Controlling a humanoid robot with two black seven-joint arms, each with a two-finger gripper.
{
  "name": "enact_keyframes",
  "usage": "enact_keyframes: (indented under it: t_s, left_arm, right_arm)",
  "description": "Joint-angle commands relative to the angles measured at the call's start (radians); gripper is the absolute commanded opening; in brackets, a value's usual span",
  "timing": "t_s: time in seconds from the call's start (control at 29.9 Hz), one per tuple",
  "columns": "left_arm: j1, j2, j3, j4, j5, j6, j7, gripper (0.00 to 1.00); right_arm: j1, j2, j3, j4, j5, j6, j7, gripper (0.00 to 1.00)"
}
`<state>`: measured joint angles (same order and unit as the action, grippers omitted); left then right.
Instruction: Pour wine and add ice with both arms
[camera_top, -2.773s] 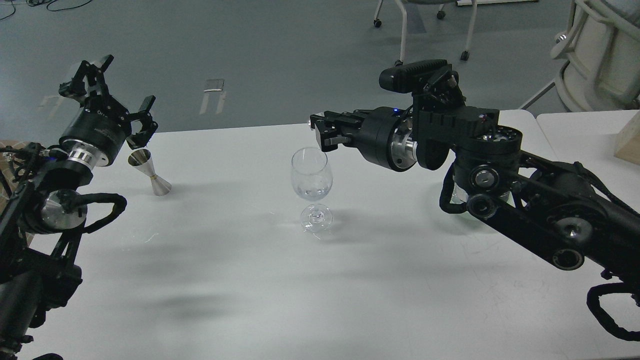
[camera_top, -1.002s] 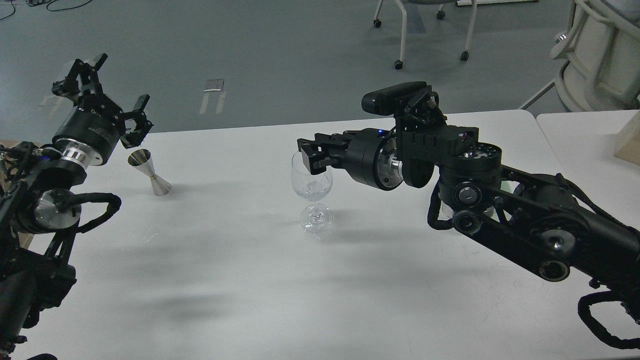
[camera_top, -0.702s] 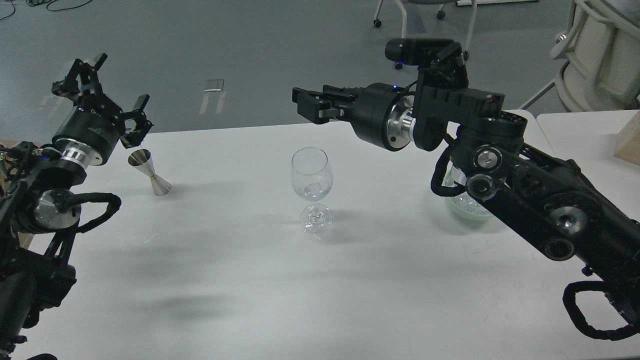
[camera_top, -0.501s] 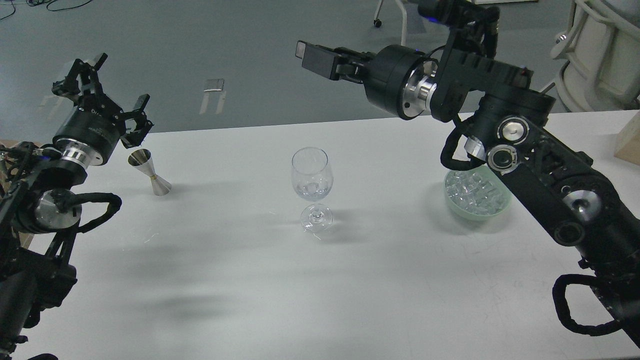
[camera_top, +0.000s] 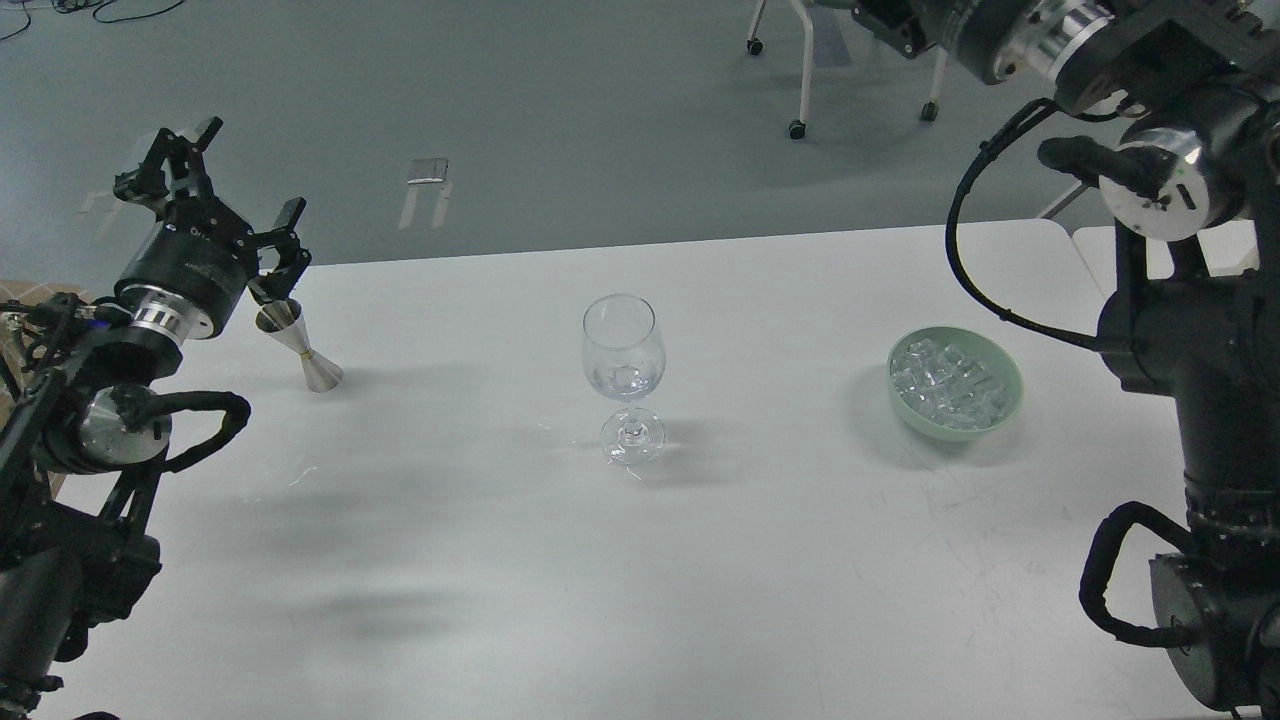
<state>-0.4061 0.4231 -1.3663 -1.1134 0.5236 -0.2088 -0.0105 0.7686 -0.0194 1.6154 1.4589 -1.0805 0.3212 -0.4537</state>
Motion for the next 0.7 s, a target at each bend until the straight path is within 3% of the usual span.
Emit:
enact_keyframes:
  t_s: [0.0,0.13,0.2,0.27,0.33,0.67]
  left_arm:
    - [-0.014,0.011,0.001,0.012,0.003,-0.014,-0.002,0.99]
    - [-0.031,0.022,0.001,0.013,0.003,-0.020,-0.041,0.99]
    - [-0.034,0.022,0.003,0.014,0.007,-0.020,-0.112,0.99]
    - [-0.033,0.017,0.016,0.015,0.007,-0.023,-0.214,0.99]
    - [-0.031,0.016,0.018,0.018,0.007,-0.029,-0.246,0.99]
    - [-0.096,0.003,0.067,0.056,0.006,-0.052,-0.230,0.99]
  right_arm:
    - [-0.011,-0.004,0.083,-0.121,0.144,-0.007,0.033,1.00]
    - [-0.035,-0.004,0.101,-0.264,0.330,-0.007,0.110,1.00]
    - [-0.035,-0.004,0.101,-0.334,0.396,-0.005,0.148,1.00]
    - [-0.029,-0.004,0.104,-0.391,0.439,0.002,0.185,1.00]
    - [-0.026,-0.002,0.106,-0.396,0.444,-0.001,0.193,1.00]
    - [-0.035,-0.005,0.116,-0.451,0.471,-0.017,0.194,1.00]
